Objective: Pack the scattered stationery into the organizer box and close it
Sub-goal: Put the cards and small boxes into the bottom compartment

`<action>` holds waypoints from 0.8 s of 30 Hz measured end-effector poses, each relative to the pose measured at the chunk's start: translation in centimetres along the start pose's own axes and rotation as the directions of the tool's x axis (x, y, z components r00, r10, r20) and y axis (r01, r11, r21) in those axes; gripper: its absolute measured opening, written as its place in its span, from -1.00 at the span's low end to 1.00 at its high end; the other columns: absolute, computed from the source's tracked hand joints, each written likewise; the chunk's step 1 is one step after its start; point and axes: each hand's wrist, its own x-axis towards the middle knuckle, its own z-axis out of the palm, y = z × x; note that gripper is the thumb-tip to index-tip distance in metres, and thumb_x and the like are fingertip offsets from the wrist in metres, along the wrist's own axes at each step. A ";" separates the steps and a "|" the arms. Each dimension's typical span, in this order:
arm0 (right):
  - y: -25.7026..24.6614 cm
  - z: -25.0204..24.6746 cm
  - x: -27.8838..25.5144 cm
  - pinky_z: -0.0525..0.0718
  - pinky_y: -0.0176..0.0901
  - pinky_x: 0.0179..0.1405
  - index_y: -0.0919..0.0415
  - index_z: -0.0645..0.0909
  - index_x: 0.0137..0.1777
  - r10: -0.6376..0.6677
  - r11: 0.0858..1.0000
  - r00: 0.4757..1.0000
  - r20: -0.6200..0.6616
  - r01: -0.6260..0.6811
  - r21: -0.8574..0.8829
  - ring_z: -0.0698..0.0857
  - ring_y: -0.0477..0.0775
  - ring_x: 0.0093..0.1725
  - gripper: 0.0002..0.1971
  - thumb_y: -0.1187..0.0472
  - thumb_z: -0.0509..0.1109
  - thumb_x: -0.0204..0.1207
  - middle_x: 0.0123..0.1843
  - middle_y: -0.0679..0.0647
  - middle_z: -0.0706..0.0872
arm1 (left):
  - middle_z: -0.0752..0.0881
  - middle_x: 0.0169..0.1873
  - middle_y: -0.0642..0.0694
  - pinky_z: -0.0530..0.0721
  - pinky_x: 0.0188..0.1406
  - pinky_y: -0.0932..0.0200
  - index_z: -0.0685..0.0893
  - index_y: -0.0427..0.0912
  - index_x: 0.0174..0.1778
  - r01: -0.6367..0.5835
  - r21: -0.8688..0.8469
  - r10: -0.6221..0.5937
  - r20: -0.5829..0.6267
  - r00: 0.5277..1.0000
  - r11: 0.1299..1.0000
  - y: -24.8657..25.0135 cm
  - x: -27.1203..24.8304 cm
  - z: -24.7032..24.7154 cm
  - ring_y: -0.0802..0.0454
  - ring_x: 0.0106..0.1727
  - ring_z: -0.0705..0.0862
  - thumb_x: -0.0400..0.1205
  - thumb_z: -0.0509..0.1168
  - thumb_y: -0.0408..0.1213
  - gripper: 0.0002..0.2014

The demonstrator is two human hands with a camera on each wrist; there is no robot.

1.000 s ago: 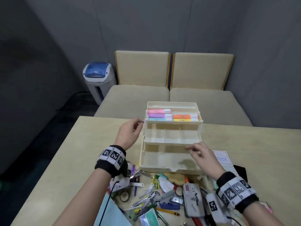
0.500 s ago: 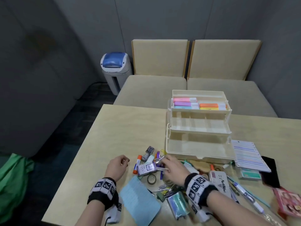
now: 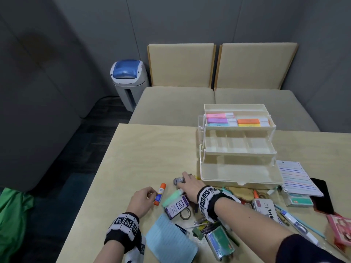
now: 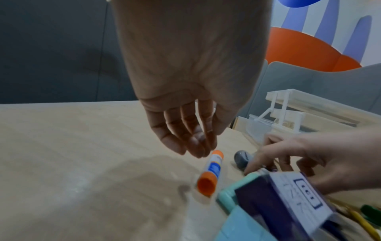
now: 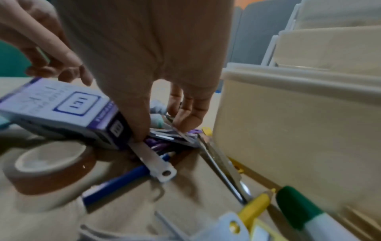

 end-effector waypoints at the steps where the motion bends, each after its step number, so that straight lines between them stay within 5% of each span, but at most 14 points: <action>1: 0.0 0.1 0.0 0.56 0.09 0.06 0.15 0.40 0.35 0.010 1.000 1.000 -0.020 -0.010 0.005 0.43 0.32 0.31 -0.57 0.39 0.33 0.50 0.37 0.24 0.29 | 0.73 -0.30 0.00 0.58 -0.19 0.12 0.66 0.09 -0.21 -0.009 0.016 0.009 0.001 1.000 1.000 0.1 0.2 0.0 -0.05 -0.25 0.68 0.61 0.24 -0.22 -0.85; 6: -0.4 0.0 -0.2 0.57 0.01 -0.02 0.16 0.37 0.42 0.031 0.999 0.987 -0.161 -0.025 0.038 0.48 0.23 0.22 -0.50 0.43 0.30 0.48 0.32 0.20 0.39 | 0.76 -0.20 -0.02 0.52 -0.21 0.19 0.67 0.00 -0.13 -0.109 0.064 0.109 0.003 0.994 0.992 2.1 1.7 0.3 0.02 -0.23 0.64 0.65 0.23 -0.21 -0.88; 10: -0.4 -1.1 -1.1 0.57 0.00 0.03 0.24 0.43 0.31 0.066 0.998 0.968 -0.242 -0.064 0.017 0.51 0.19 0.22 -0.66 0.43 0.24 0.54 0.24 0.17 0.54 | 0.73 -0.10 -0.03 0.58 -0.06 0.16 0.70 -0.12 -0.02 -0.188 0.129 0.190 -0.003 0.982 0.974 3.4 2.2 0.9 0.02 -0.06 0.65 0.65 0.22 -0.23 -0.85; 15: 1.9 -2.2 -4.4 0.59 -0.10 0.07 0.16 0.51 0.20 0.095 0.987 0.908 -0.408 -0.033 0.158 0.58 0.04 0.03 -0.82 0.15 0.17 0.68 0.08 0.04 0.61 | 0.68 -0.16 0.00 0.59 -0.03 0.10 0.60 -0.08 -0.12 -0.245 0.175 0.246 0.017 0.969 0.954 3.6 1.4 2.0 0.03 -0.08 0.60 0.62 0.25 -0.01 -0.79; 18: 3.8 -2.3 -7.0 0.66 -0.29 -0.14 0.08 0.51 0.20 0.330 0.808 0.872 -0.362 -0.063 0.585 0.59 -0.14 -0.17 -0.81 0.07 0.21 0.67 -0.01 -0.09 0.60 | 0.58 -0.08 0.05 0.52 0.05 0.13 0.55 0.00 0.01 -0.323 0.368 0.316 0.079 0.945 0.872 3.5 0.5 3.0 0.06 0.01 0.50 0.50 0.24 0.29 -0.57; 20: 4.9 -2.2 -8.9 0.66 -0.23 -0.29 0.08 0.52 0.16 0.444 0.640 0.841 -0.311 -0.055 0.766 0.58 -0.11 -0.28 -0.85 0.10 0.23 0.66 -0.08 -0.04 0.64 | 0.55 -0.05 0.06 0.49 0.08 0.13 0.52 0.02 0.00 -0.295 0.427 0.328 -0.004 0.945 0.855 3.4 0.1 3.4 0.05 0.03 0.47 0.48 0.16 0.35 -0.54; 22: 6.0 -1.9 -10.9 0.67 -0.09 -0.25 0.09 0.52 0.12 0.496 0.557 0.813 -0.306 -0.027 0.830 0.58 -0.02 -0.27 -0.89 0.12 0.23 0.66 -0.09 0.03 0.65 | 0.55 0.02 0.00 0.51 0.12 0.08 0.52 -0.02 0.05 -0.163 0.396 0.258 -0.200 0.945 0.904 3.1 0.5 3.0 0.02 0.08 0.50 0.57 0.14 0.21 -0.62; 24: 7.0 -1.4 -12.8 0.65 -0.07 -0.24 0.09 0.54 0.09 0.524 0.510 0.794 -0.309 -0.001 0.860 0.62 0.08 -0.23 -0.88 0.11 0.24 0.66 -0.10 0.05 0.66 | 0.50 0.20 -0.14 0.53 0.20 -0.06 0.50 -0.09 0.27 0.056 0.314 0.063 -0.358 0.932 0.948 2.2 1.7 1.9 -0.14 0.23 0.50 0.60 0.23 0.00 -0.63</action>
